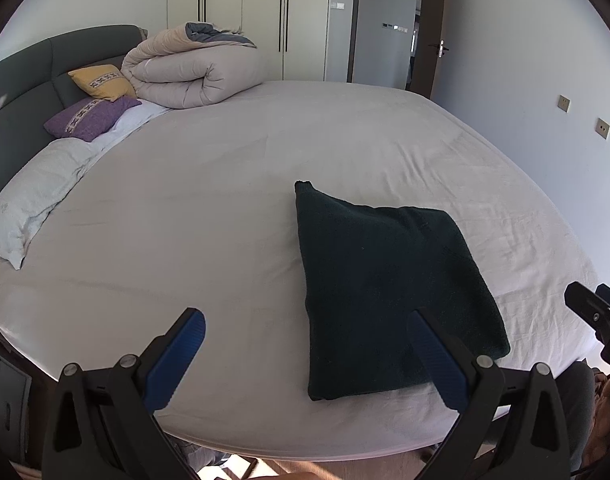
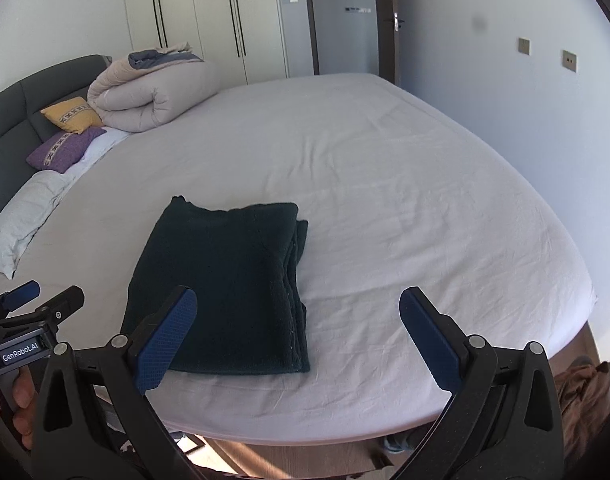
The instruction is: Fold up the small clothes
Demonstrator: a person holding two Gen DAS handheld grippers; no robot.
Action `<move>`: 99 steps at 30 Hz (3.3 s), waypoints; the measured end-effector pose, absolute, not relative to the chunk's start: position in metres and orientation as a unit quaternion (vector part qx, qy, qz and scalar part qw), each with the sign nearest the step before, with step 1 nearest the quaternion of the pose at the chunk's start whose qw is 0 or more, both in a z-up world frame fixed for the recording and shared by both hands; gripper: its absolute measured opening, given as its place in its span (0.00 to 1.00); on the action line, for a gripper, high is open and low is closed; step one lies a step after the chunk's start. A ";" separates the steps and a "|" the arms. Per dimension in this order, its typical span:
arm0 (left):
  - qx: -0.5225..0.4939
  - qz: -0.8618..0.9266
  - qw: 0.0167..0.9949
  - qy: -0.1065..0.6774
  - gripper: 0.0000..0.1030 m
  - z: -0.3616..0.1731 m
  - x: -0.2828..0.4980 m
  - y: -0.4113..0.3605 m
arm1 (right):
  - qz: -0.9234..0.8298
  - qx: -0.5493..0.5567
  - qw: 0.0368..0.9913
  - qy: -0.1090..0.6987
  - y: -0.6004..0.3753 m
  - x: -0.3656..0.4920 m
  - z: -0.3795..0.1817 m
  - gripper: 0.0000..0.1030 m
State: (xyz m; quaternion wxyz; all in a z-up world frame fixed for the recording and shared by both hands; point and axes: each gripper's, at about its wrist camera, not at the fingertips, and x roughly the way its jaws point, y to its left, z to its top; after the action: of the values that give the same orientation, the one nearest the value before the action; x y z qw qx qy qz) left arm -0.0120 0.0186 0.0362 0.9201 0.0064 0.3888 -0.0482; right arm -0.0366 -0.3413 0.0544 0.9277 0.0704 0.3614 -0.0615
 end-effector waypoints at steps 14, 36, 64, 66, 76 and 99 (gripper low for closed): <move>0.000 -0.048 0.915 0.400 1.00 0.027 -0.009 0.022 | -0.059 0.057 0.918 0.389 -0.332 -0.043 0.042 1.00; 0.001 -0.047 0.912 0.408 1.00 0.016 -0.008 0.020 | -0.065 0.065 0.915 0.394 -0.325 -0.040 0.039 1.00; 0.003 -0.049 0.908 0.416 1.00 0.010 -0.006 0.021 | -0.063 0.066 0.911 0.402 -0.323 -0.036 0.032 1.00; 0.003 -0.050 0.908 0.417 1.00 0.009 -0.006 0.021 | -0.063 0.066 0.911 0.403 -0.322 -0.037 0.031 1.00; 0.004 -0.050 0.907 0.419 1.00 0.008 -0.005 0.022 | -0.063 0.067 0.910 0.404 -0.322 -0.036 0.030 1.00; 0.005 -0.050 0.905 0.422 1.00 0.005 -0.005 0.022 | -0.062 0.067 0.908 0.408 -0.323 -0.037 0.024 1.00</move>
State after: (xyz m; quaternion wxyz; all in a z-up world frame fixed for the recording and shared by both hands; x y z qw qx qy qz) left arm -0.0048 0.0221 0.0051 0.9051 0.0048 0.4223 -0.0504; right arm -0.0369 -0.3227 0.0243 0.9085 0.0666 0.4080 -0.0616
